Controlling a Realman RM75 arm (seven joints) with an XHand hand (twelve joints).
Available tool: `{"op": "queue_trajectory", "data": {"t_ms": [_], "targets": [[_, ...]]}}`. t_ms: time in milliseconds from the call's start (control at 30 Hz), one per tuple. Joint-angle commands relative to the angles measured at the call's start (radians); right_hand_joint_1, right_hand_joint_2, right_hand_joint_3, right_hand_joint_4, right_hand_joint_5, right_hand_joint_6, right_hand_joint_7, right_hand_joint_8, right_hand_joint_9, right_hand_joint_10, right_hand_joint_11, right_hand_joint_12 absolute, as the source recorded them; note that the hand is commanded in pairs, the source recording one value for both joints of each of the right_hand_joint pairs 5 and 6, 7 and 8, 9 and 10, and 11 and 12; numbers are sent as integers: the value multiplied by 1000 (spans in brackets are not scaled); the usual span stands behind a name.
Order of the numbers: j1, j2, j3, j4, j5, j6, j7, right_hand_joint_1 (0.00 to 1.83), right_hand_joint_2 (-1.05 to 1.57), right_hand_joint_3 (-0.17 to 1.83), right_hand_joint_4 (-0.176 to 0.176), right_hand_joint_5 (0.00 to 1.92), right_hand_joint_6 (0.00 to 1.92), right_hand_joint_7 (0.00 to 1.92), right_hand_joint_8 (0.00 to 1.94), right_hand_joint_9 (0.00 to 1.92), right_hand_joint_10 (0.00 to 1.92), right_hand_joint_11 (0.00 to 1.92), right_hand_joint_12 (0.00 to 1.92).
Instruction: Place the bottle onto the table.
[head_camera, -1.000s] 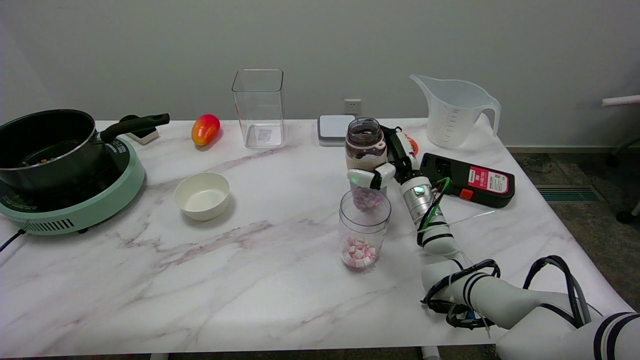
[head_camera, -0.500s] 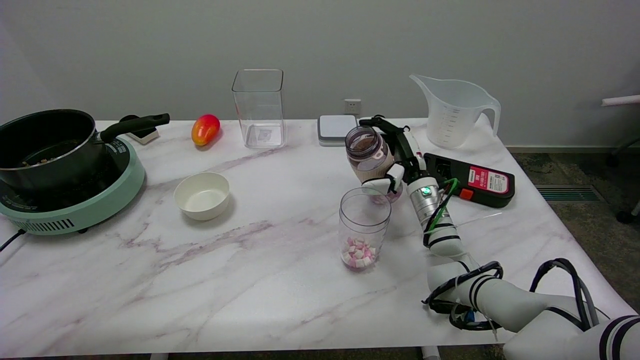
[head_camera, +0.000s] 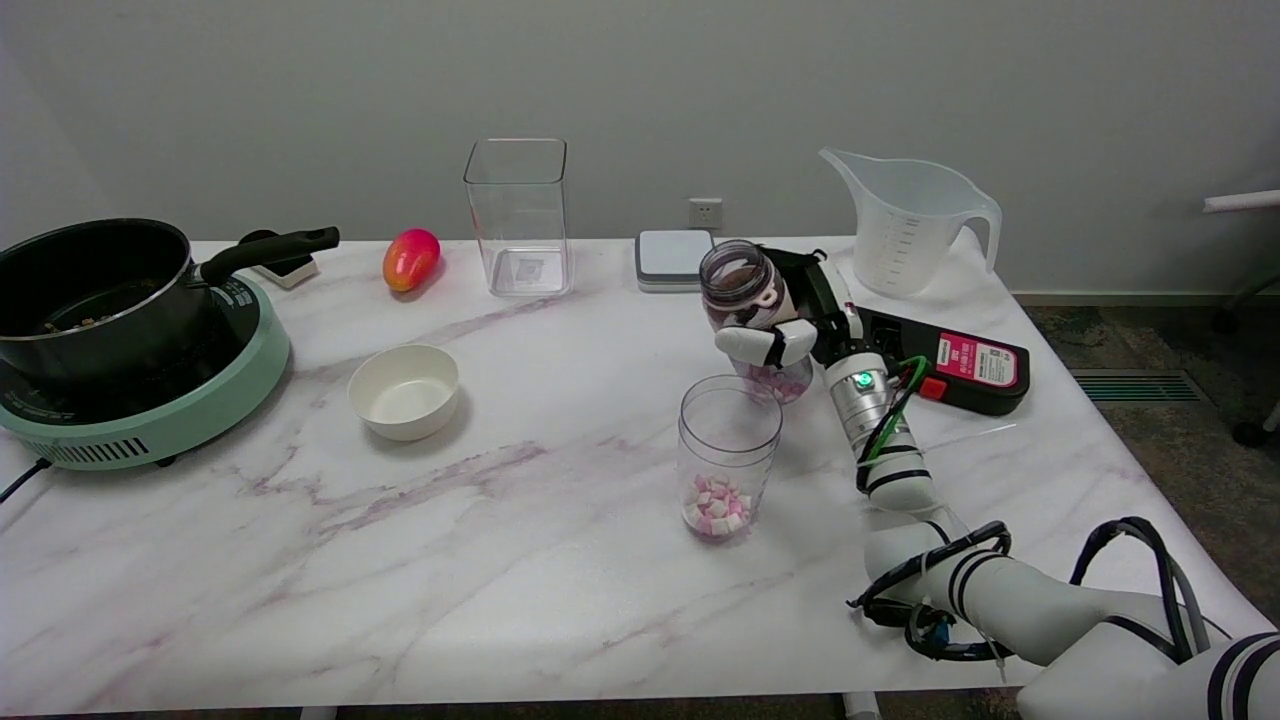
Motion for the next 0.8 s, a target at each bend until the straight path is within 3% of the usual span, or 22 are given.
{"op": "queue_trajectory", "data": {"t_ms": [33, 800], "targets": [[-7, 24, -5, 29, 23, -47, 93, 1196, 1141, 628, 0, 1920, 1920, 1920, 1920, 1637, 1637, 1427, 1427], [-3, 14, -28, 41, 27, -69, 308, 1205, 1278, 542, 0, 1920, 1920, 1909, 1909, 1584, 1584, 1323, 1323]]}}
